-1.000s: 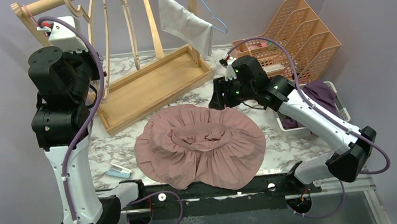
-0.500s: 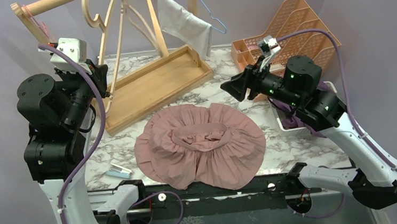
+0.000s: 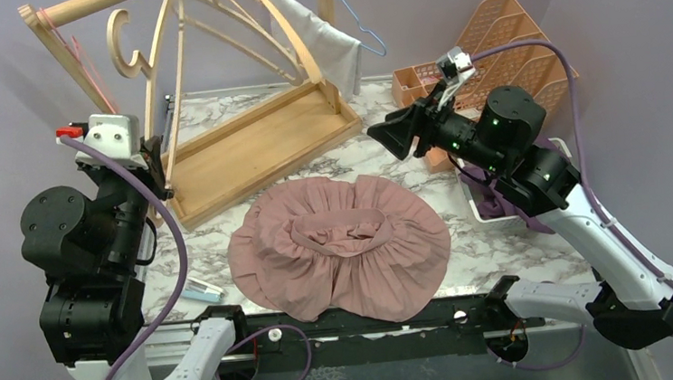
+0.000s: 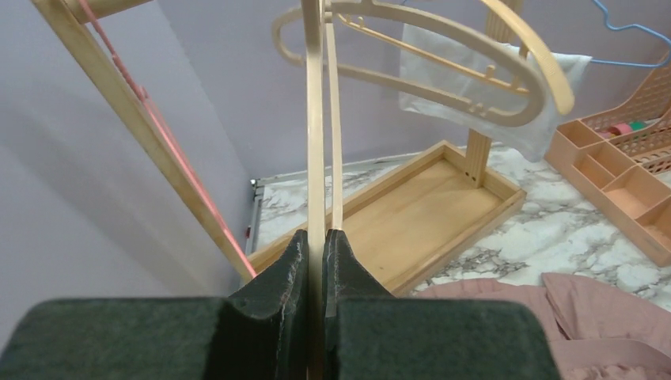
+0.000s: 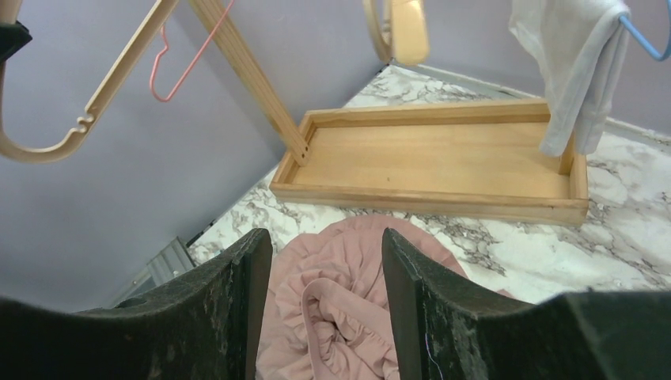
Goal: Place the skirt on the hanger
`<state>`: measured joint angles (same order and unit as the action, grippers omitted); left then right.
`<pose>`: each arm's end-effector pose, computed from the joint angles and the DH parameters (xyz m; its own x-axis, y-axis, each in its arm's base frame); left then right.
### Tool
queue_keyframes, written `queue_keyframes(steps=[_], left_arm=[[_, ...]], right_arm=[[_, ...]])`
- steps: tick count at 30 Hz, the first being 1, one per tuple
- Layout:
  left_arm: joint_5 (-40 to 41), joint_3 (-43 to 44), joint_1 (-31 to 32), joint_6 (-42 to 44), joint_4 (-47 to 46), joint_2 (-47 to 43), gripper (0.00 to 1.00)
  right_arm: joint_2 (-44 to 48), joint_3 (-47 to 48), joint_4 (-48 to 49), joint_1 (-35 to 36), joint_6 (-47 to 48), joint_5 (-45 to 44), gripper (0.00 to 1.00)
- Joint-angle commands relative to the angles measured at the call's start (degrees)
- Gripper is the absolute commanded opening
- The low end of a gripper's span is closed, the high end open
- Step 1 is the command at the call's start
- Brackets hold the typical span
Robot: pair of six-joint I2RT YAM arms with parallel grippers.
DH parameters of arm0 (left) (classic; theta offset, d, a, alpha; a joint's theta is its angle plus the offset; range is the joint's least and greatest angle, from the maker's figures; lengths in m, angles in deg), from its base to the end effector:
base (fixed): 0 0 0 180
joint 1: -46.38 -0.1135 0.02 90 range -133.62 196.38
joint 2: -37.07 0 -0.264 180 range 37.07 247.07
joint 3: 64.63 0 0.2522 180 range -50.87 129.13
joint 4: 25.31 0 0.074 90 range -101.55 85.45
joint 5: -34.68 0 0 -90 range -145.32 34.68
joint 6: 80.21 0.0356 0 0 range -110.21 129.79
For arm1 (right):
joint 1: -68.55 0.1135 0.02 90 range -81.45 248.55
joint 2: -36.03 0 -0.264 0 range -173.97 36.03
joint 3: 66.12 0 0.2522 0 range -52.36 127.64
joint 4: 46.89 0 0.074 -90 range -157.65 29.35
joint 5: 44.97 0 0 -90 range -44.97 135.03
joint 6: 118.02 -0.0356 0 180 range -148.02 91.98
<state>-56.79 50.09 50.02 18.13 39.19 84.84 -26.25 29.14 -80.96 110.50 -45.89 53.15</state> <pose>0.0506 -0.0041 0.5457 0.0551 0.1418 -0.9884 0.0819 0.9859 0.1460 0.1588 0.1495 0.4824 -0.2488 0.1849 -0.9508 -0.7255 0.6148 0.3094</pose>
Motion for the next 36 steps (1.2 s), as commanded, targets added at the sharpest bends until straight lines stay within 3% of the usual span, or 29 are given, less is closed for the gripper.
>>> queue_keyframes(steps=[1, 7, 14, 21, 25, 30, 36], left_arm=[[1.90, -0.61, 0.32, 1.80, -3.12, -1.24, 0.00], [-18.40, -3.84, 0.27, 4.87, -6.50, -3.69, 0.00], [-35.15, -7.39, 1.32, 5.53, -12.15, -5.44, 0.00], [-43.60, -13.77, 7.74, 0.91, -15.82, -1.30, 0.00], [-42.74, -15.64, 14.09, 1.79, -15.45, 1.47, 0.00], [-43.13, -16.50, 18.52, 4.53, -14.75, 5.00, 0.00], [-44.54, -18.96, 19.59, 7.56, -14.00, 5.95, 0.00]], right_arm=[[-1.59, 3.52, 3.29, -0.16, 1.73, -0.22, 0.58], [-4.23, 9.12, 1.38, -0.12, 6.88, 3.57, 0.58], [-3.88, 13.38, 3.55, -0.12, 12.49, 18.55, 0.60], [-4.65, 19.95, -0.11, -0.12, 15.40, 29.36, 0.67], [-6.54, 23.96, -4.92, -0.12, 15.96, 31.33, 0.68], [-6.88, 23.03, -8.73, -0.12, 17.86, 28.81, 0.75], [-9.03, 21.23, -16.36, -0.12, 23.14, 19.60, 0.85]])
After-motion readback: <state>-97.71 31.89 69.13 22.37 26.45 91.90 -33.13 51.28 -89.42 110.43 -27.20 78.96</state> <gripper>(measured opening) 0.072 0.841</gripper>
